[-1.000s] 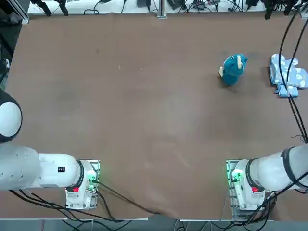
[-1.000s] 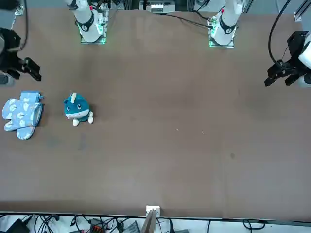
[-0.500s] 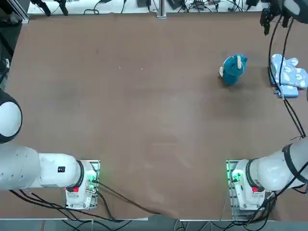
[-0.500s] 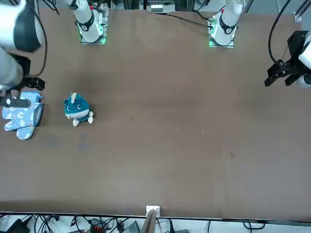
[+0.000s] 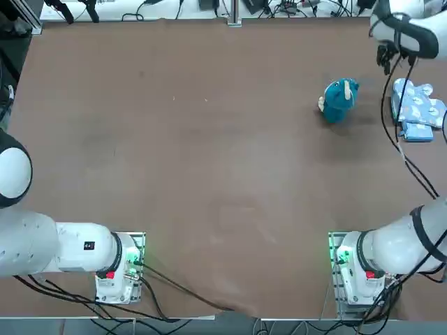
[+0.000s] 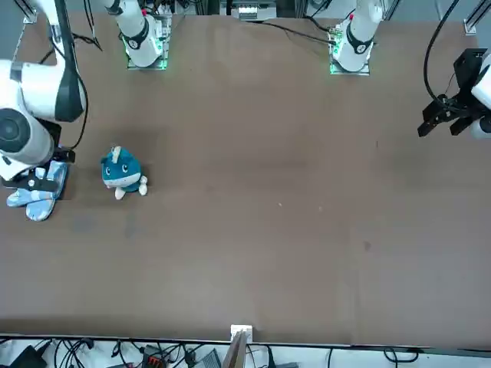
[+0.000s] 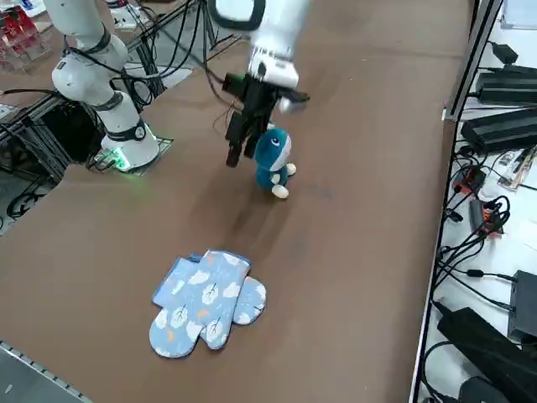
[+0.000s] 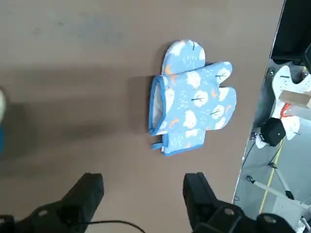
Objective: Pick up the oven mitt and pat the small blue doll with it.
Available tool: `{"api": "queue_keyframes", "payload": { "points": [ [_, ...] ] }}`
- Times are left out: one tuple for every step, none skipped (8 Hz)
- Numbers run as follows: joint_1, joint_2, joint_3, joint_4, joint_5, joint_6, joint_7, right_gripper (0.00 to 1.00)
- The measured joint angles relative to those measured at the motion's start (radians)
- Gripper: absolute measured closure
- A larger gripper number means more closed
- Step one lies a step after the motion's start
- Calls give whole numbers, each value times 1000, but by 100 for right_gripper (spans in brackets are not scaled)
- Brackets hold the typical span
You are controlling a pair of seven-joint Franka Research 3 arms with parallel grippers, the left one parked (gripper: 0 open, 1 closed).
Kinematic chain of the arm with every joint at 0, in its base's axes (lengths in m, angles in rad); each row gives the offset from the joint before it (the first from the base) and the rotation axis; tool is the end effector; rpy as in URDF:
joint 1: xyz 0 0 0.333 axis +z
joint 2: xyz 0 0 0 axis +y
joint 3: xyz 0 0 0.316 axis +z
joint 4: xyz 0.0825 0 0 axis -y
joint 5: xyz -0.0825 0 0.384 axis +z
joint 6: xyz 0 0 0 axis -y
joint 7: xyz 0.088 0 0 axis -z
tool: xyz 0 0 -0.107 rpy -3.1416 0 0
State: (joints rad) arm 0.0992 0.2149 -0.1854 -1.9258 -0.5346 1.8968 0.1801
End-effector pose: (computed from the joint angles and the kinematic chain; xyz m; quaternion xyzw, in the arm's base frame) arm 0.5759 -0.0832 0.3734 0.9591 -0.0138 -0.1051 0.2625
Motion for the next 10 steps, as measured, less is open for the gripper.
{"api": "queue_keyframes", "payload": {
  "points": [
    [-34, 13, -1, -43, -35, 64, 5, 3],
    [-67, 35, -1, -61, -63, 130, 8, 3],
    [-103, 66, -2, -66, -79, 201, 9, 5],
    [-129, 100, -2, -66, -89, 247, 10, 7],
    [-137, 132, -2, -66, -121, 266, 26, 8],
    [-139, 159, -1, -69, -175, 288, 63, 10],
    [-144, 181, -1, -79, -228, 324, 101, 10],
    [-157, 196, -1, -97, -269, 366, 122, 10],
    [-175, 206, -1, -112, -306, 401, 130, 10],
    [-192, 214, -1, -117, -344, 422, 134, 10]
  ]
}}
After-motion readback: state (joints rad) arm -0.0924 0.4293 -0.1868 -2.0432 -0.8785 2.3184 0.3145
